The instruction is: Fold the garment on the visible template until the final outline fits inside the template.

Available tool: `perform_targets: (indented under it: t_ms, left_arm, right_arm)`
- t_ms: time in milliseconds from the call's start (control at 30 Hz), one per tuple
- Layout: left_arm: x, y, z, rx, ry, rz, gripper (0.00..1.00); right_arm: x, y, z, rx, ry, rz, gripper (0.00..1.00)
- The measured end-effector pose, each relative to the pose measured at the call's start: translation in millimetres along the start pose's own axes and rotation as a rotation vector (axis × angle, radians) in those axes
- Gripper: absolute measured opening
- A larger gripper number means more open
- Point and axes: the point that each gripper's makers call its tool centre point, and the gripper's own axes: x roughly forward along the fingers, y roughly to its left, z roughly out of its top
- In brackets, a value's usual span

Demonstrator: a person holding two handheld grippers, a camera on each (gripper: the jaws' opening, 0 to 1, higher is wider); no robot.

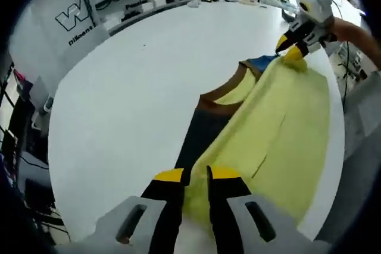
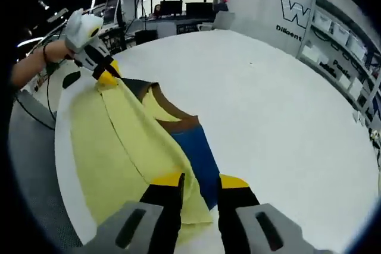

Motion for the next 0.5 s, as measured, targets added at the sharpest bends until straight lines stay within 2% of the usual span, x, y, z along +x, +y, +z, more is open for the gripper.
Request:
perform_targets:
  t_ms: [33, 67, 100, 200, 267, 367, 400, 500]
  left_arm:
    - [-4, 3.5, 0.2, 0.011, -0.008, 0.023, 0.21]
    - [-10, 9.2, 1.0, 0.065, -0.018, 0.059, 0.23]
    - [-15, 9.6, 1.3, 0.086, -0.025, 0.066, 0.24]
    - [-30, 6.2, 0.4, 0.079, -0.060, 0.056, 0.23]
    - [-37, 4.5, -4.5, 0.072, -0.059, 0.055, 0.23]
    - [-46, 1.5, -16.8, 0.019, -0.038, 0.063, 0.23]
    - [-48, -0.6, -21.5, -0.030, -0.042, 0.064, 0.23]
    - [-50, -3.4, -30.5, -0.092, -0.055, 0.061, 0.22]
  right_arm:
    - [-3, 1, 3.4, -0.022, -0.014, 0.000, 0.18]
    - [-8, 4, 6.0, -0.061, -0.024, 0.004, 0.18]
    - [-11, 5, 8.3, -0.084, -0.032, 0.001, 0.19]
    - [-20, 16, 7.8, -0.145, -0.031, 0.024, 0.20]
    - [-24, 20, 4.5, -0.165, -0.020, 0.026, 0.20]
    - [-32, 26, -2.4, -0.193, 0.004, 0.013, 0.20]
    - [-36, 28, -6.1, -0.192, 0.015, 0.001, 0.20]
    - [-44, 31, -12.2, -0.162, 0.015, -0.010, 0.20]
